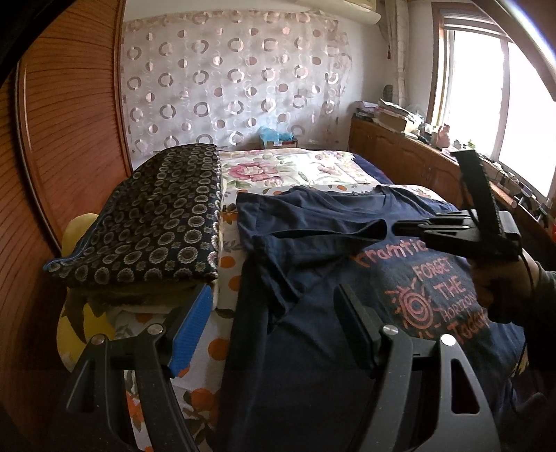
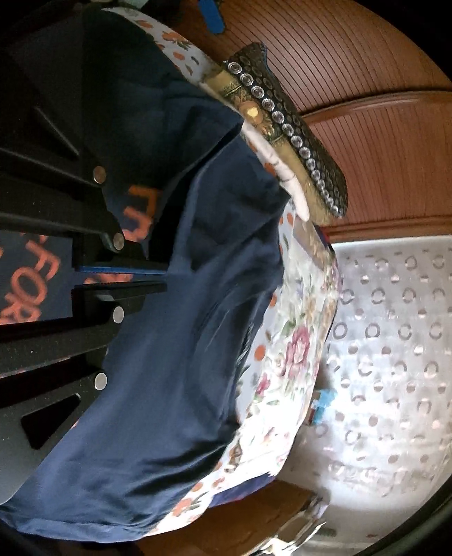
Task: Fold small clothes
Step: 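Grasp the folded sleeve with the left tool and fold it back toward the hem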
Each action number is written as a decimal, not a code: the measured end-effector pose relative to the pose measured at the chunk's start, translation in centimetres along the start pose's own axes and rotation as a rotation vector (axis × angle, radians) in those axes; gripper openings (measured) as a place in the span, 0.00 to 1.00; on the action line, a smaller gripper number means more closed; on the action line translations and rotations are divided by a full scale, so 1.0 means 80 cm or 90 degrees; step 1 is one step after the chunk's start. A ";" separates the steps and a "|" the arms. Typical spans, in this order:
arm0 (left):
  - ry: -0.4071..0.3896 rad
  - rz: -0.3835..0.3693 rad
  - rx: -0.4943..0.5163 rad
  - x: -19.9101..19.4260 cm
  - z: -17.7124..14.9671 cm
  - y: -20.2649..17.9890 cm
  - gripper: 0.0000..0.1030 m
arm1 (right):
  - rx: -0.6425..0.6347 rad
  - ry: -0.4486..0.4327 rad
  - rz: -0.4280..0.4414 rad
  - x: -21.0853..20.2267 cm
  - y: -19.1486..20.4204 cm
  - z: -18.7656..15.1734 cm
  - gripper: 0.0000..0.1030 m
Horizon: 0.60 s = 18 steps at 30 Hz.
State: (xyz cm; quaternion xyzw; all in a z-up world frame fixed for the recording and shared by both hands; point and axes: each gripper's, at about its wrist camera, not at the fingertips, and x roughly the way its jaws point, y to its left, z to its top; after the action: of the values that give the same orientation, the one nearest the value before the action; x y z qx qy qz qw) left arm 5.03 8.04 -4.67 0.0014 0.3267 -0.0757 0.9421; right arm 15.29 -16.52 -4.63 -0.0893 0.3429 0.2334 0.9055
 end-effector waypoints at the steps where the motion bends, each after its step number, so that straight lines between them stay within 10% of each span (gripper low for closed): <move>1: 0.002 0.000 0.001 0.002 0.001 -0.001 0.71 | 0.003 -0.002 -0.007 -0.001 0.000 -0.004 0.03; 6: 0.015 -0.006 0.010 0.024 0.014 -0.006 0.71 | -0.005 -0.010 -0.049 -0.015 0.000 -0.017 0.06; 10: 0.031 -0.002 0.017 0.050 0.033 -0.006 0.66 | -0.006 -0.016 -0.074 -0.030 0.004 -0.022 0.51; 18: 0.085 0.008 0.028 0.104 0.061 -0.002 0.49 | 0.004 0.018 -0.061 -0.037 0.004 -0.045 0.53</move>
State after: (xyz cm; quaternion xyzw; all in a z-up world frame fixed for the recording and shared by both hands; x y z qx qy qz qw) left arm 14.45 6.47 -5.97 0.0292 0.3874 -0.0770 0.9182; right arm 11.13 -18.48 -5.40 -0.1059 0.3515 0.1877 0.9110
